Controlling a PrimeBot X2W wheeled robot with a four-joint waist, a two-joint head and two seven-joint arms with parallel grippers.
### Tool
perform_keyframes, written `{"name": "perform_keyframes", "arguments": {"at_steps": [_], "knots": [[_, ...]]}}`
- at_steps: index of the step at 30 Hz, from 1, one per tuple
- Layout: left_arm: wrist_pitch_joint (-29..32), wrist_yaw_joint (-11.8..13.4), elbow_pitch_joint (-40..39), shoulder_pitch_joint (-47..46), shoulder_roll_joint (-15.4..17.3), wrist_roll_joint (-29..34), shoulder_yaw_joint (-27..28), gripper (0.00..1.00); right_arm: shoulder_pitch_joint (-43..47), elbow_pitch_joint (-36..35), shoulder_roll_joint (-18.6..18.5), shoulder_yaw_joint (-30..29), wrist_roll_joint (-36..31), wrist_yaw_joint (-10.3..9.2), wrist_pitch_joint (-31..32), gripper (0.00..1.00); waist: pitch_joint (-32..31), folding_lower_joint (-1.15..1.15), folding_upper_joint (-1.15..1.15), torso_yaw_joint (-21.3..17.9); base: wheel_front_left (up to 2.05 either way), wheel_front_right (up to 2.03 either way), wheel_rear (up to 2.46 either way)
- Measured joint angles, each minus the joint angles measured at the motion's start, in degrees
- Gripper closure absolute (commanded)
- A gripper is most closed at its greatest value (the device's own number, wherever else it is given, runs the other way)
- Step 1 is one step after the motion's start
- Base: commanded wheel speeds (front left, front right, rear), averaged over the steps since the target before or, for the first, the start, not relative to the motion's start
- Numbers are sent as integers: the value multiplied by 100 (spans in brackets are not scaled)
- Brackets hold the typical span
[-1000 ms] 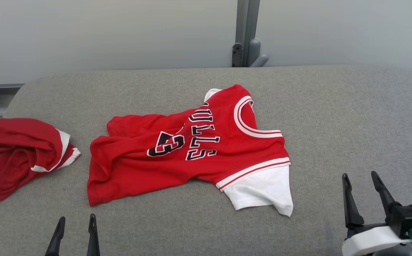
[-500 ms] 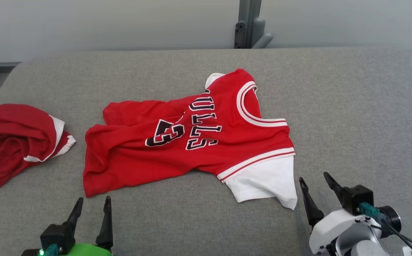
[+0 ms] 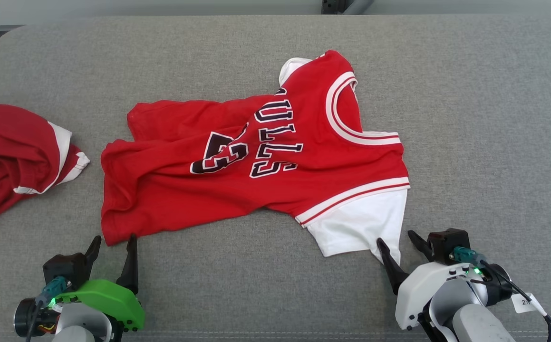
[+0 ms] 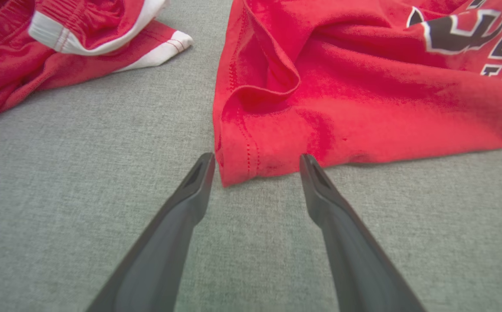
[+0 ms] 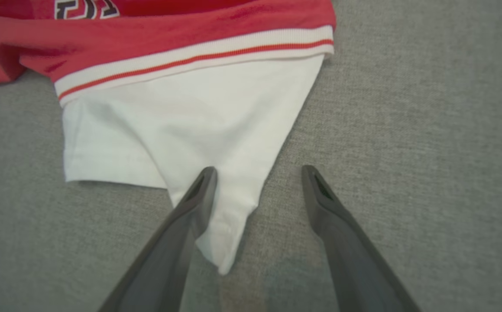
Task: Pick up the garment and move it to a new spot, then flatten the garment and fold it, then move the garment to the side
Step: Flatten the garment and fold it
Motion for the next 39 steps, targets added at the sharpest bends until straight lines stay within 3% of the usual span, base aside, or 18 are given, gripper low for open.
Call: {"name": "perform_keyframes", "arguments": {"at_steps": [12,13,14,15,22,27,31,34,39], "knots": [[-136,-30,503,-401,63,-246,-336,0,-91,-96,-140,282,288,-3,-33,0,148,0,0,42,0,0,0],[-146,-30,567,-435,78,-255,-374,4,-113,-69,-165,319,363,-3,-33,0,143,0,0,36,0,0,0],[-165,-30,631,-465,88,-292,-385,58,-136,-44,-170,338,448,-3,-53,81,134,0,0,27,0,0,0],[-188,-32,677,-491,104,-332,-411,100,-156,-19,-168,352,557,-3,-62,100,122,0,0,14,0,0,0],[-77,-38,316,-508,498,-984,-893,100,-328,-307,-332,308,1496,0,-201,100,11,0,0,-165,0,0,0],[366,-38,-1432,-472,1021,-1726,-1133,100,-361,-1597,-736,-162,2407,0,-107,100,-16,0,0,-346,0,0,0],[1124,-36,-3264,-622,1462,-2193,-1024,100,-628,-2649,-1141,-865,2942,-1,202,100,101,0,0,-426,0,0,0],[1847,83,-4431,-1220,1705,-2459,-866,100,-1316,-3248,-1335,-1428,3189,-1,549,100,287,0,0,-470,0,0,0],[3070,320,-5029,-2998,1822,-2932,-846,100,-3173,-3326,-1685,-1907,3070,-1,1198,100,765,0,0,-519,0,0,0]]}}
